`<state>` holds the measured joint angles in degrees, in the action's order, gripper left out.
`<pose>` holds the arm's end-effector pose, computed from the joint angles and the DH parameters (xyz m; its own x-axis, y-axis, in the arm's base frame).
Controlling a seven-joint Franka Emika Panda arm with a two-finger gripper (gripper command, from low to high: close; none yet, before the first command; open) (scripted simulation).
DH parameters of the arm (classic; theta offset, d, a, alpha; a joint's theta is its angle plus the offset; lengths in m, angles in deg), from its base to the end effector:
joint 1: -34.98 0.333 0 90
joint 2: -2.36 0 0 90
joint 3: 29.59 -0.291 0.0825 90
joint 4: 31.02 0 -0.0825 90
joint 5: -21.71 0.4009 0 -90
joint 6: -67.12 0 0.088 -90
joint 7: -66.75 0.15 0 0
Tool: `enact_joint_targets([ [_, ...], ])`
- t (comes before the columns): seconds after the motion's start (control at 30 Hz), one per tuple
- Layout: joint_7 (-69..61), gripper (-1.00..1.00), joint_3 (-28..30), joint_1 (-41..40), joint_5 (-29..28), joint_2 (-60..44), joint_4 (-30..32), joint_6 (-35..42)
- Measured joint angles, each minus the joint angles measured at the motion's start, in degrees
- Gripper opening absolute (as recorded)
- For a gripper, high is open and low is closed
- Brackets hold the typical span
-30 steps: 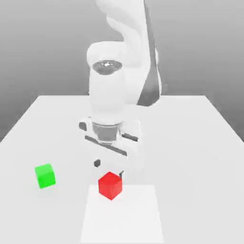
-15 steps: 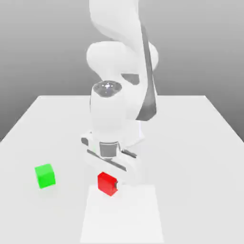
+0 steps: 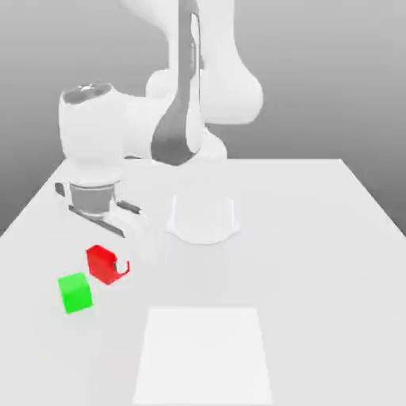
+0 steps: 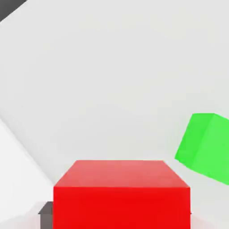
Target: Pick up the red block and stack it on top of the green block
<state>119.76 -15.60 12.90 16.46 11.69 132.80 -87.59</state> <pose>0.3039 -0.2096 0.1560 0.1018 -0.9948 0.0004 -0.9948 -0.1018 -0.0006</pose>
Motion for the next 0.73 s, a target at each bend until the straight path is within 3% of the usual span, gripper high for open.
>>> enact_joint_targets([
  [0.13, -6.61, -1.00, 4.23, -2.74, -0.14, -1.84, -1.17, -0.73],
  [0.3, -13.33, -1.00, 2.92, -2.29, 8.60, -12.02, -1.66, -9.97],
  [0.33, -14.45, 1.00, 2.24, -2.68, 10.15, -13.37, -1.73, -11.19],
  [0.53, -15.03, 1.00, 1.90, -2.92, 10.94, -14.05, -1.77, -11.81],
  [0.73, -8.63, 1.00, 2.10, -5.15, 1.85, -3.98, -1.34, -2.58],
])
